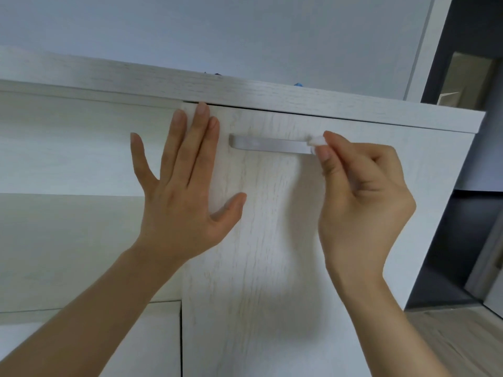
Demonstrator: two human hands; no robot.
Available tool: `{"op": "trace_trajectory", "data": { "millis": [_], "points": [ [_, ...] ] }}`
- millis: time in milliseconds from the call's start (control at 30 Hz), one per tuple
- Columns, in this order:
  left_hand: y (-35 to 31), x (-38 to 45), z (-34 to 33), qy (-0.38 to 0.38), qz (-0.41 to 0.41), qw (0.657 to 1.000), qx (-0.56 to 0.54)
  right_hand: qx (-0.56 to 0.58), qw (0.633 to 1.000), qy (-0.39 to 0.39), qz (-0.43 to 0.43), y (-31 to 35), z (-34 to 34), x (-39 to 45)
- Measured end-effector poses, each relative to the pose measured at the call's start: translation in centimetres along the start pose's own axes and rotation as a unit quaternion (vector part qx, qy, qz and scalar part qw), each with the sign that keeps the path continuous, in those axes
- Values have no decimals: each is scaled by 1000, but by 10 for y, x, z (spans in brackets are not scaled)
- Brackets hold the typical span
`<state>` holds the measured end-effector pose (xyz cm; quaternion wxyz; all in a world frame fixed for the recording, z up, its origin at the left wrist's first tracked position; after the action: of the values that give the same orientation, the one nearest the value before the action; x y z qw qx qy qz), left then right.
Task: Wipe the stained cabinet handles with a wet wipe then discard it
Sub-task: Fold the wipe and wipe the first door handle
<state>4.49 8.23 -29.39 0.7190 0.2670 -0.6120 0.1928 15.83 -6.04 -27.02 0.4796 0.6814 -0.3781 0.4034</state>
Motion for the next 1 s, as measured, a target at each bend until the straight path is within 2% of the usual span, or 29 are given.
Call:
{"op": "trace_trajectory", "data": {
  "millis": [67, 200, 300, 333, 433, 500, 567, 700, 800, 1000],
  "points": [
    [1, 0, 2, 7, -1, 1000, 8, -15, 999, -7, 46, 1, 0, -5],
    [1, 0, 7, 28, -1, 999, 26, 70, 996, 52, 7, -2, -1, -4],
    [3, -4, 13, 39, -15, 998, 40, 19, 998, -10, 52, 0, -2, -6],
    [5, -7, 15, 43, -18, 998, 43, 37, 998, -9, 46, 1, -5, -9],
    [9, -16, 21, 61, -16, 997, 53, 83, 994, 64, 15, 10, -21, -17],
    [10, -21, 26, 81, -9, 995, 59, 72, 994, 66, 45, 15, -27, -21],
    [12, -24, 31, 99, -7, 992, 72, 57, 992, 36, 104, 18, -29, -22],
    [21, -30, 42, 134, -2, 985, 106, 132, 980, 35, 145, 21, -36, -31],
    [33, -37, 56, 148, 13, 979, 137, 186, 973, 61, 118, 30, -47, -42],
    [67, -66, 95, 199, 59, 960, 190, 258, 951, 165, 43, 51, -66, -66]
  ]
}}
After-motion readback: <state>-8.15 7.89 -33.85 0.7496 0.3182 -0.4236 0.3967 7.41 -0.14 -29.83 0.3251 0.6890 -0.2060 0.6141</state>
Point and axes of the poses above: each hand's wrist, its own x-axis towards the middle knuckle, its own z-axis out of the back of the hand, y = z × x, the point moved 2 cm from there along x, towards the middle knuckle, and after that the axes turned 1 degree about z, right-handed, at the moved point
